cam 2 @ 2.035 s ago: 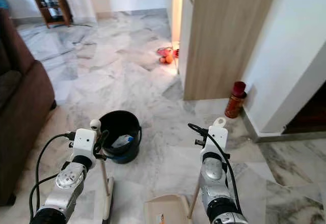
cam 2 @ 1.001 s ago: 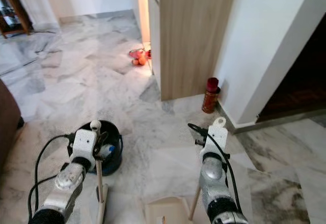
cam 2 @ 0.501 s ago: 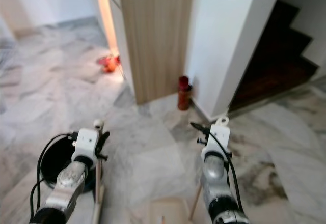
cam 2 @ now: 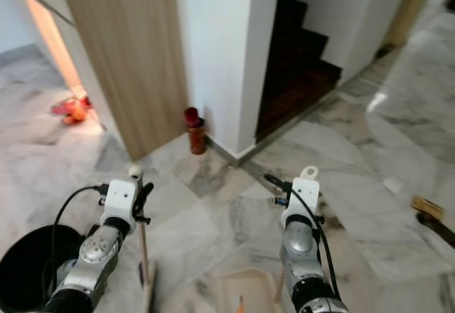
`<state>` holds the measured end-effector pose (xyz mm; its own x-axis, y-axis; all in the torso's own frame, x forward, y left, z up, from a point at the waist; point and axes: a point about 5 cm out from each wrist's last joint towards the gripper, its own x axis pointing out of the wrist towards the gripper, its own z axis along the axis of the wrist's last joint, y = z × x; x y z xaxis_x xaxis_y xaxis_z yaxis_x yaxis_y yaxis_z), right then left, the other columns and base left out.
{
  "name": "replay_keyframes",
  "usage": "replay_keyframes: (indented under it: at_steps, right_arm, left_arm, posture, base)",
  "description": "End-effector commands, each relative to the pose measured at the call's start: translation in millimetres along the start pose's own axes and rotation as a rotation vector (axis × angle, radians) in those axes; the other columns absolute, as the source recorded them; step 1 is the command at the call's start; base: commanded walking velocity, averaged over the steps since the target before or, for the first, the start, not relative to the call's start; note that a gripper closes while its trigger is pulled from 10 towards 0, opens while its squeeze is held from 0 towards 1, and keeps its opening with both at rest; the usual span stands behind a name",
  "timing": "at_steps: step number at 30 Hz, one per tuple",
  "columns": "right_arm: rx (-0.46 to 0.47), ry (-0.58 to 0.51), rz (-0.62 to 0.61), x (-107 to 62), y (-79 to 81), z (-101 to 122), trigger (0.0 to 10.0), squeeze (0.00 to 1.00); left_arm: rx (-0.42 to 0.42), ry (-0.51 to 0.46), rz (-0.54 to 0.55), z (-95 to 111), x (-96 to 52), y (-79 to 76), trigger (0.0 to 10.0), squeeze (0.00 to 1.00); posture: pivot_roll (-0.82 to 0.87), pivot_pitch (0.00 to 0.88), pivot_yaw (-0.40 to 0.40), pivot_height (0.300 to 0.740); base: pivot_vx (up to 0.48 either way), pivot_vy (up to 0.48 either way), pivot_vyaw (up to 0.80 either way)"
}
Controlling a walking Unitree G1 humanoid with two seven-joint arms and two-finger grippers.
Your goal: Sweep floor
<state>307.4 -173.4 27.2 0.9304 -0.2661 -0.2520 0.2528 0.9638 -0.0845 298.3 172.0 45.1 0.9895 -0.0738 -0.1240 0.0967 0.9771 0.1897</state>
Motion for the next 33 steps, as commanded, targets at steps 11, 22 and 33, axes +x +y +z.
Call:
replay_keyframes:
  at_steps: [11,22,33]
  right_arm:
    - [0.019,-0.007,-0.008,0.9,-1.6,2.0,10.0,0.00]
    - [0.022,-0.001,-0.009,0.9,-2.1,1.0,10.0,0.00]
    - [0.019,0.006,-0.006,1.0,-2.1,0.3,10.0,0.00]
  left_arm:
    - [0.017,-0.009,-0.018,2.1,1.5,-2.2,10.0,0.00]
    - [0.018,-0.007,-0.019,1.5,1.3,-2.6,10.0,0.00]
    - [0.016,-0.007,-0.018,1.5,1.2,-3.1,10.0,0.00]
  posture:
    - [0.11,0.000,0.045,0.740]
    - [0.11,0.000,0.045,0.740]
    - [0.11,0.000,0.042,0.740]
  base:
    - [0.000,0.000,0.00]
    - [0.000,0.000,0.00]
    - [0.000,0.000,-0.73]
